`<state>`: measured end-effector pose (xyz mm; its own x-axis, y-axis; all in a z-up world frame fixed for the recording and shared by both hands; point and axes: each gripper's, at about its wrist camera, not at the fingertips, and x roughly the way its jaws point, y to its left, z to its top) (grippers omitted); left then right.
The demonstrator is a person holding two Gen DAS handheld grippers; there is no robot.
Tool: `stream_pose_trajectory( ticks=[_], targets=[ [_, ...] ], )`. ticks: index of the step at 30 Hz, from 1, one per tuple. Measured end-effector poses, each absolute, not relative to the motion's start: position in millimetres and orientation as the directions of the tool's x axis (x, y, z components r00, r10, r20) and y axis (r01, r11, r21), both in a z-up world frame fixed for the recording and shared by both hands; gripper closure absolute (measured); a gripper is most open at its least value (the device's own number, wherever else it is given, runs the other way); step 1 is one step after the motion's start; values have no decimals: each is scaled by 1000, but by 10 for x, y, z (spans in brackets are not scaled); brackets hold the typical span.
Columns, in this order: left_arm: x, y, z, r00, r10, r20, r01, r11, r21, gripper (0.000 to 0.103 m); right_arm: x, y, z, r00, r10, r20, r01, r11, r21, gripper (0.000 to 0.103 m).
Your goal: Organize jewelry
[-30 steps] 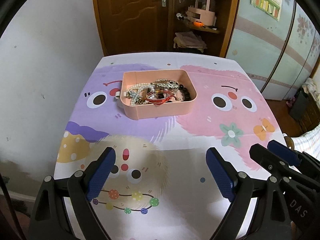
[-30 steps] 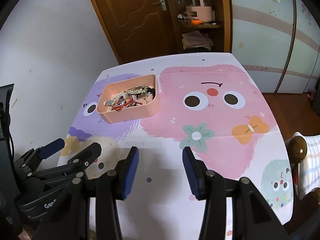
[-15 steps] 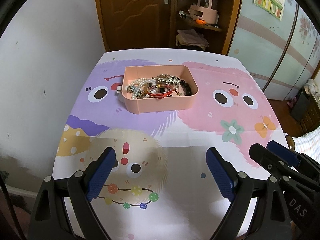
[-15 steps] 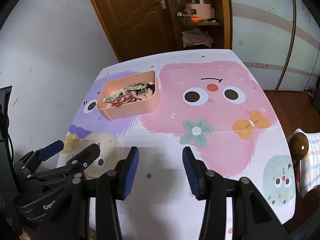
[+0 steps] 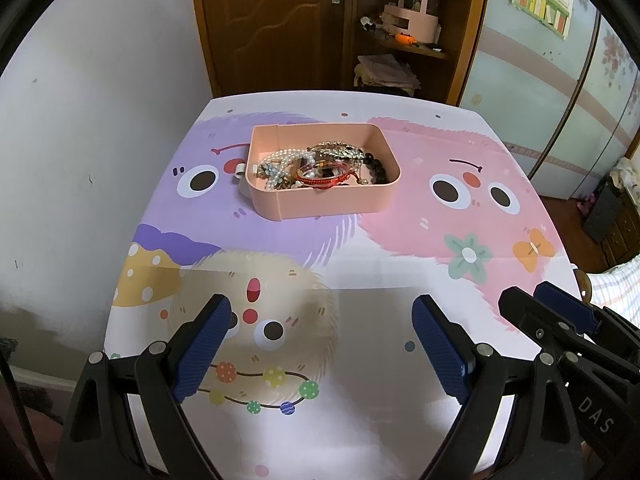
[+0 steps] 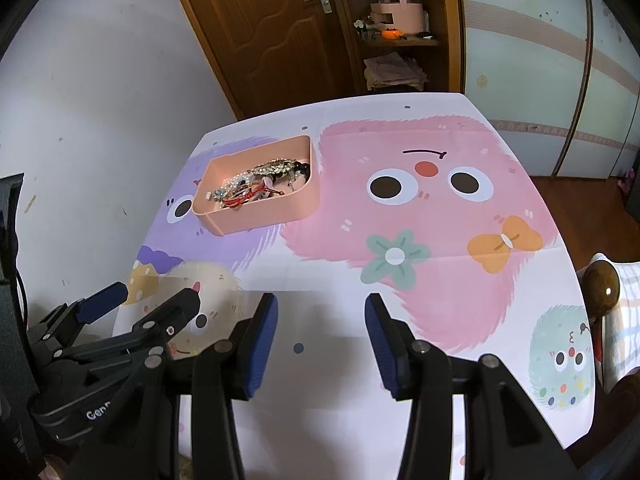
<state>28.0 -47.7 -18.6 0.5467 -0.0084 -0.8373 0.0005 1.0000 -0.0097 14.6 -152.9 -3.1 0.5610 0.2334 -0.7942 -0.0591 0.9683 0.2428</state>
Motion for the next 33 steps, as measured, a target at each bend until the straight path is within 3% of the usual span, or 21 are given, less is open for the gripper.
stream_pose_trajectory(
  ticks=[33],
  targets=[
    [313,-480,-298,518,3,-856,-4,1000,1,12,193,-1540,-165,536,240,-810,-58,967,248,57]
  ],
)
